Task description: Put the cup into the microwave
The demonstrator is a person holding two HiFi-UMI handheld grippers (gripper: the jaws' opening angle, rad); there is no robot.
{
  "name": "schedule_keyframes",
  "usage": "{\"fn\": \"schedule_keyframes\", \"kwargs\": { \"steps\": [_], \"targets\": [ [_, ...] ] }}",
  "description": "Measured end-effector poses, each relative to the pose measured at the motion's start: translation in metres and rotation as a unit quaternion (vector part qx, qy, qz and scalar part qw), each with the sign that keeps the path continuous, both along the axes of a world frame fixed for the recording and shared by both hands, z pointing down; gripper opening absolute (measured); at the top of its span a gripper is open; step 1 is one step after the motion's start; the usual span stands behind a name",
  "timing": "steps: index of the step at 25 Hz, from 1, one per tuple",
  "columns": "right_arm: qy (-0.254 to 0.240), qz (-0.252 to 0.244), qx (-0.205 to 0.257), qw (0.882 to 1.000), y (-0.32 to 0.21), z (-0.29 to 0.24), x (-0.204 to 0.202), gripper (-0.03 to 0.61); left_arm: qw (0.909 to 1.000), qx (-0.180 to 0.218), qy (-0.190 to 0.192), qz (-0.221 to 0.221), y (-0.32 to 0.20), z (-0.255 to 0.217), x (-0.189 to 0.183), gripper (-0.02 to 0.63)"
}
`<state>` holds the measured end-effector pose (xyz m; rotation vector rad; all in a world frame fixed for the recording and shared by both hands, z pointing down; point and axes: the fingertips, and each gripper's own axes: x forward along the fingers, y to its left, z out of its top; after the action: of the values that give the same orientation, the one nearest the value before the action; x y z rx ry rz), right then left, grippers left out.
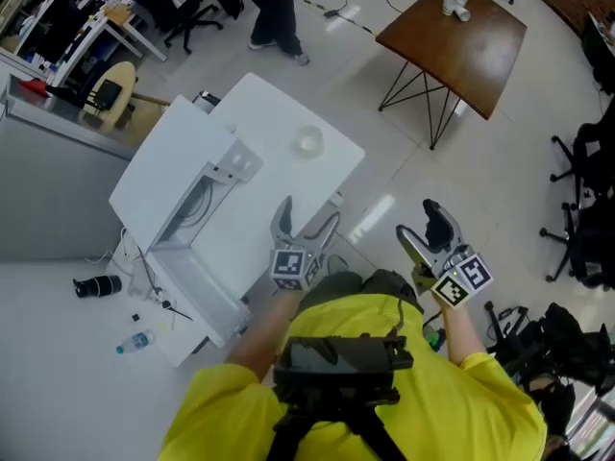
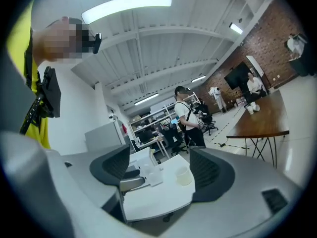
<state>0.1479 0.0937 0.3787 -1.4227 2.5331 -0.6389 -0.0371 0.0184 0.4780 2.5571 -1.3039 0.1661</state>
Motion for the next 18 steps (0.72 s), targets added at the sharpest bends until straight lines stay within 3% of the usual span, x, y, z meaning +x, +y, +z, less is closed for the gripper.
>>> {"fn": "schedule_keyframes", "kwargs": {
  "steps": [5, 10, 18],
  "targets": [
    [-0.001, -0.057, -0.038, 0.998, -0.061, 0.043, -0.026, 0.388, 0.9963, -0.022, -0.052, -0.065, -0.089, 0.099, -0.009, 0.488],
    [0.001, -0.118, -0.078, 0.990, -0.128, 0.094, -0.045, 0.388, 0.9926, -0.063, -0.047, -0.093, -0.172, 0.183, 0.004, 0.503],
    [0.020, -0.144, -0.117, 0.983, -0.193, 0.122, -0.039, 0.387, 0.9901, -0.064, -0.055, -0.112, -0.241, 0.227, 0.020, 0.531]
  ]
}}
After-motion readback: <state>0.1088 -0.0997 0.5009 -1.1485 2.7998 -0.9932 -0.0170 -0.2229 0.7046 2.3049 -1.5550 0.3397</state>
